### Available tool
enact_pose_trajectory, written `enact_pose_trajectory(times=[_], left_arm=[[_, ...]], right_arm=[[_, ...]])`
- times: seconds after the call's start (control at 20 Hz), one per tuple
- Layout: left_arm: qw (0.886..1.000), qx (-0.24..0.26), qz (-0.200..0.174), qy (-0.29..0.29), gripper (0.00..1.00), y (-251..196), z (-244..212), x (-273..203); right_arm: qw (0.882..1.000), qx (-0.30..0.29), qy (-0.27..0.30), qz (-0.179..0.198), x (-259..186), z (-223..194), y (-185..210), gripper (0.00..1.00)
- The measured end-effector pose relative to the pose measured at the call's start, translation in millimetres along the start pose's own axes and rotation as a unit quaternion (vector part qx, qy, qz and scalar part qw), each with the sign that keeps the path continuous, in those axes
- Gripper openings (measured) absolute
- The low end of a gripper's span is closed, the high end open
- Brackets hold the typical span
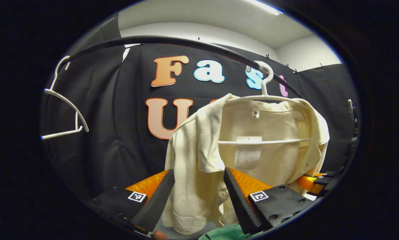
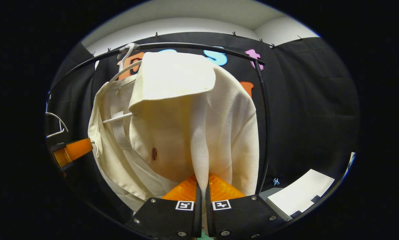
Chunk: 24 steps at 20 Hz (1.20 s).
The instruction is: Grasp the clothes on the hanger with both hands and then place them into the laundry hamper below.
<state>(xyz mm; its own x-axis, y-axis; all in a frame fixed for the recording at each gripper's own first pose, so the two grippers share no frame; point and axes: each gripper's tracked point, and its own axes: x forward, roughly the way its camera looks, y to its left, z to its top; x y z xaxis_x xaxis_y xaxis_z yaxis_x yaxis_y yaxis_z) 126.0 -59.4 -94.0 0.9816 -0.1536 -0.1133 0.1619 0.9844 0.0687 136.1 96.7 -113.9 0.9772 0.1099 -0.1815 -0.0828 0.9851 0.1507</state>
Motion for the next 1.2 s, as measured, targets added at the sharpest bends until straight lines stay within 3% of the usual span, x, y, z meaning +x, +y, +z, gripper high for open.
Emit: enact_pose_trajectory(times=[0.15, 0.3, 0.5, 0.55, 0.6, 0.65, 0.75, 0.85, 0.9, 0.95, 1.05, 1.2], left_arm=[[1.0, 0.01, 0.021, 0.007, 0.97, 8.5, -8.7, 19.6], [1.0, 0.013, 0.015, -0.001, 1.0, 1.8, -12.5, 30.3], [1.0, 0.005, 0.01, 0.003, 0.96, -5.1, -21.2, 42.9], [1.0, 0.003, 0.004, 0.004, 1.0, -8.2, -22.0, 44.2], [1.0, 0.007, 0.007, 0.002, 0.92, -8.6, -20.4, 43.1], [1.0, 0.013, 0.007, 0.002, 0.73, -10.4, -20.1, 43.3], [1.0, 0.019, 0.009, 0.001, 0.61, -13.2, -18.9, 43.0], [1.0, 0.017, 0.012, 0.001, 0.41, -12.3, -18.9, 41.8], [1.0, 0.018, 0.014, 0.004, 0.36, -11.2, -20.2, 40.7], [1.0, 0.018, 0.015, 0.01, 0.14, -9.1, -20.3, 38.6], [1.0, 0.011, 0.014, 0.016, 0.07, -7.2, -21.0, 36.5], [0.999, 0.003, 0.038, 0.014, 0.06, 9.6, -14.0, 34.5]], right_arm=[[1.0, 0.005, 0.003, 0.007, -6.5, 0.8, -3.5, 0.02], [1.0, 0.006, 0.006, 0.018, -15.5, 2.1, -2.5, 0.01], [0.999, 0.006, 0.006, 0.034, -29.6, 6.0, -3.5, 0.01], [0.999, 0.006, 0.006, 0.037, -33.5, 8.0, -4.6, 0.01], [0.999, 0.006, 0.005, 0.041, -36.1, 9.8, -5.2, 0.01], [0.999, 0.006, 0.005, 0.044, -40.1, 11.6, -6.8, 0.01], [0.999, 0.008, 0.006, 0.051, -47.2, 16.4, -9.3, 0.01], [0.998, 0.009, 0.003, 0.057, -53.3, 24.1, -13.2, 0.01], [0.998, 0.01, -0.001, 0.06, -56.2, 30.5, -17.3, 0.01], [0.998, 0.014, -0.005, 0.063, -59.9, 37.9, -21.2, 0.01], [0.997, 0.025, -0.012, 0.075, -65.9, 53.1, -27.1, 0.0], [0.996, 0.016, -0.023, 0.09, -70.7, 75.6, -38.1, 0.0]])
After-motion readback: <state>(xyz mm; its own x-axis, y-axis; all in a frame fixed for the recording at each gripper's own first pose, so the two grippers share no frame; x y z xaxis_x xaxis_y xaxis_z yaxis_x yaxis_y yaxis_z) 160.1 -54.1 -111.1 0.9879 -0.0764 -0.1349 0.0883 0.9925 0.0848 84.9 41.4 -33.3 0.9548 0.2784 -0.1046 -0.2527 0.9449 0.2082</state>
